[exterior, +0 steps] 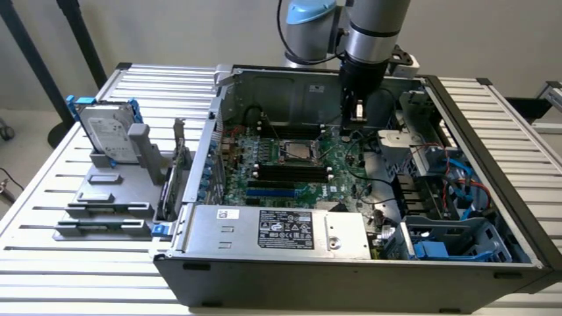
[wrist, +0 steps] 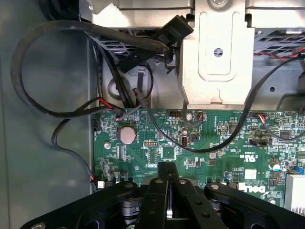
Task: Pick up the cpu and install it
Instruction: 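Close the cpu cover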
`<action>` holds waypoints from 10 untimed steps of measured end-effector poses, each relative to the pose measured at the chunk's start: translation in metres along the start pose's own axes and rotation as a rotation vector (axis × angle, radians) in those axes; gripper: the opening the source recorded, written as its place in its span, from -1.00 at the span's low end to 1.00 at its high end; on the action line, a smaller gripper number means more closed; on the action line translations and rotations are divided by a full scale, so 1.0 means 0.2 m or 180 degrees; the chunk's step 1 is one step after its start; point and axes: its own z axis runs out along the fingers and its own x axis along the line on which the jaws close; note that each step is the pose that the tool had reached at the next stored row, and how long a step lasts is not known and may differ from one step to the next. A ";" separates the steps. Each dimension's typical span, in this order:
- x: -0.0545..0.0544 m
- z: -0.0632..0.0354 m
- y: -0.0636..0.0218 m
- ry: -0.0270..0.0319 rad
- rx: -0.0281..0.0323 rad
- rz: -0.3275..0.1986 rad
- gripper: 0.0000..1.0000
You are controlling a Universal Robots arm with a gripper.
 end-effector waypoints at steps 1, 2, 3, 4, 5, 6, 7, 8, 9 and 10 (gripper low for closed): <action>0.00 0.009 -0.004 0.0000 0.0000 -0.0002 -0.79; 0.00 0.018 -0.008 0.0001 0.0000 -0.0003 -0.79; 0.00 0.027 -0.012 0.0001 0.0000 -0.0004 -0.79; 0.00 0.029 -0.015 0.0001 0.0002 -0.0004 -0.79; 0.00 0.029 -0.018 0.0004 0.0007 -0.0005 -0.79; 0.00 0.029 -0.022 0.0017 0.0018 -0.0006 -0.79; 0.00 0.029 -0.027 0.0029 0.0030 -0.0006 -0.79; 0.00 0.028 -0.034 0.0036 0.0044 -0.0006 -0.79; 0.00 0.028 -0.042 0.0041 0.0060 -0.0006 -0.79; 0.00 0.028 -0.050 0.0046 0.0078 -0.0007 -0.79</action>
